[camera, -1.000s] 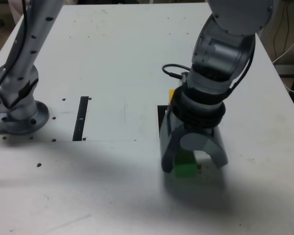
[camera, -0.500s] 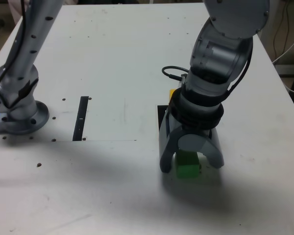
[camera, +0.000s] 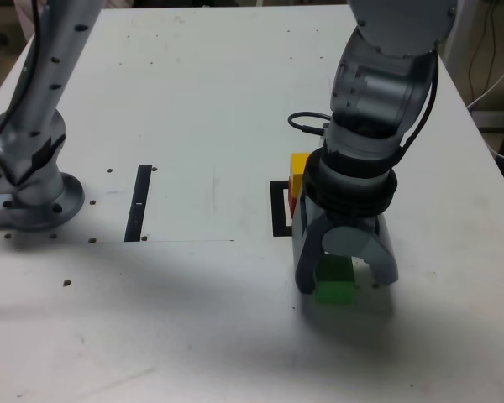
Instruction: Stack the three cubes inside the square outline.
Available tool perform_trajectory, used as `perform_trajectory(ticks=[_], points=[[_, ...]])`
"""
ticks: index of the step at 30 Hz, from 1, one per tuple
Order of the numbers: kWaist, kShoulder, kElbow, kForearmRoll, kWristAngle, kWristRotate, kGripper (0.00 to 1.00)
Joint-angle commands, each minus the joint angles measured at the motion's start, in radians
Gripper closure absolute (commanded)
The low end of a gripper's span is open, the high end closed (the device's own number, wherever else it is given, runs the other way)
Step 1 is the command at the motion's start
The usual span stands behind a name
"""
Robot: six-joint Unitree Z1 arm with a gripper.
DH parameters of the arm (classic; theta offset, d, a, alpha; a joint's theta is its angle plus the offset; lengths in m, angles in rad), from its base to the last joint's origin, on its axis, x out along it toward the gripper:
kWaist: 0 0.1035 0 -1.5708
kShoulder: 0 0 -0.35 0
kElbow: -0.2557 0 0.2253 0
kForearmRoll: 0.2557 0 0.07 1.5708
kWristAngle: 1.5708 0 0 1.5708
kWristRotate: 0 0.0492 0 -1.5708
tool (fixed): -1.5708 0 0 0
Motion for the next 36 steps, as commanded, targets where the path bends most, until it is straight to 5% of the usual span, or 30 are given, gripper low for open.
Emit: perform_trajectory(ticks=[1,5,10,36], points=[[0.003,-0.005,0.003,-0.007,0.004,-0.003,0.59],[0.005,-0.012,0.005,-0.031,0.020,-0.002,0.84],[0.005,-0.023,0.006,-0.039,0.046,0.006,0.99],[0.005,-0.063,0.014,0.019,0.068,0.008,1.00]])
